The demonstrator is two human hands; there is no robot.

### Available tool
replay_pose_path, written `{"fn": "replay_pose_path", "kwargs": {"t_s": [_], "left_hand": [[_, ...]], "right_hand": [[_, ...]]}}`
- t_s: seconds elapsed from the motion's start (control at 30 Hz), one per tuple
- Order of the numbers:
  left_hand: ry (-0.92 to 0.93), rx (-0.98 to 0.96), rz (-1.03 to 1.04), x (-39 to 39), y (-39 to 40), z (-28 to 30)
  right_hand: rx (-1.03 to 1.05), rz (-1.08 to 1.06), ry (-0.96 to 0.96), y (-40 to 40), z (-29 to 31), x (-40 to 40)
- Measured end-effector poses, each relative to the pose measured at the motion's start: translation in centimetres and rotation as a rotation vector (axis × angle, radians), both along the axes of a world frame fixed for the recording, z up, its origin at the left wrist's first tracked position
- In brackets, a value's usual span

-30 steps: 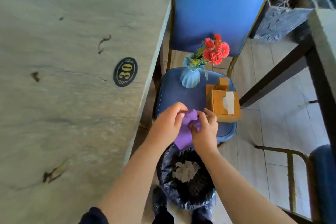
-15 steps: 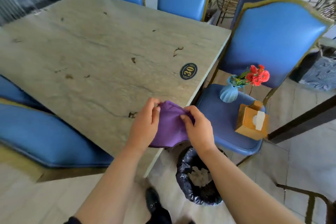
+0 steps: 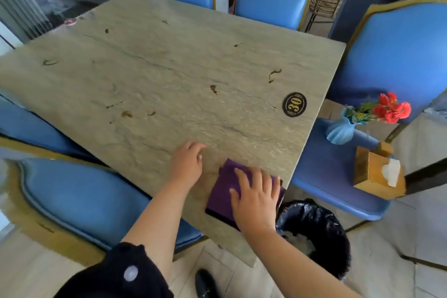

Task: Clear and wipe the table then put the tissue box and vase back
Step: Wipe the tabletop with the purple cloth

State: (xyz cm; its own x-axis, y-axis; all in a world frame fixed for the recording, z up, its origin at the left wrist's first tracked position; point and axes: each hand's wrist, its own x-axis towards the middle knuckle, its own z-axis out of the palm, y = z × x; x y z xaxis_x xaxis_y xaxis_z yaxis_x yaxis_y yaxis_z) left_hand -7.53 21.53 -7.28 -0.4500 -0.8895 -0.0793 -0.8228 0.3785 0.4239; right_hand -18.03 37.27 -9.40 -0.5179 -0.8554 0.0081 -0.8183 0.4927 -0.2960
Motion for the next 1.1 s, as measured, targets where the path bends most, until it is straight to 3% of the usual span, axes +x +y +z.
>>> {"fn": "replay_pose_path", "kwargs": {"t_s": [0.17, 0.33, 0.4, 0.53, 0.63, 0.7, 0.83, 0.9, 0.97, 1.03, 1.1], "left_hand": [[-0.301, 0.208, -0.143, 1.6, -6.8, -1.5], [-0.340, 0.246, -0.272, 2.6, -8.3, -2.8], [-0.276, 0.283, -0.223, 2.4, -8.7, -2.9], [-0.254, 0.302, -0.180, 2.4, -8.8, -3.0], [-0.253, 0.232, -0.155, 2.6, -8.0, -3.2], [-0.212, 0.180, -0.129, 2.3, -7.2, -3.3], [-0.125, 0.044, -0.078, 0.7, -6.4, -3.4], [-0.088, -0.033, -0.120, -0.1, -6.4, -3.4], [-0.045, -0.084, -0.159, -0.6, -7.0, -3.4], [-0.014, -0.112, -0.168, -1.1, -8.0, -3.7], [0.002, -0.135, -0.144, -2.1, -9.6, -3.9]], "right_hand": [[0.174, -0.043, 0.022, -3.3, -1.7, -0.2], [0.215, -0.223, -0.020, -11.8, -1.5, -3.5], [0.203, -0.100, -0.003, -13.6, -1.6, -1.4], [0.130, 0.425, 0.092, -8.8, -1.7, 5.9], [0.115, 0.644, 0.141, -3.8, -1.9, 3.9], [0.140, 0.531, 0.199, -3.1, -2.0, 0.6], [0.190, -0.151, 0.039, -8.7, -1.5, -2.4], [0.245, -0.296, -0.026, -11.8, -1.2, -0.9], [0.204, -0.072, 0.014, -12.3, -1.5, 0.8], [0.144, 0.300, 0.098, -10.3, -1.9, 1.2], [0.122, 0.471, 0.152, -8.9, -2.2, -1.0]]}}
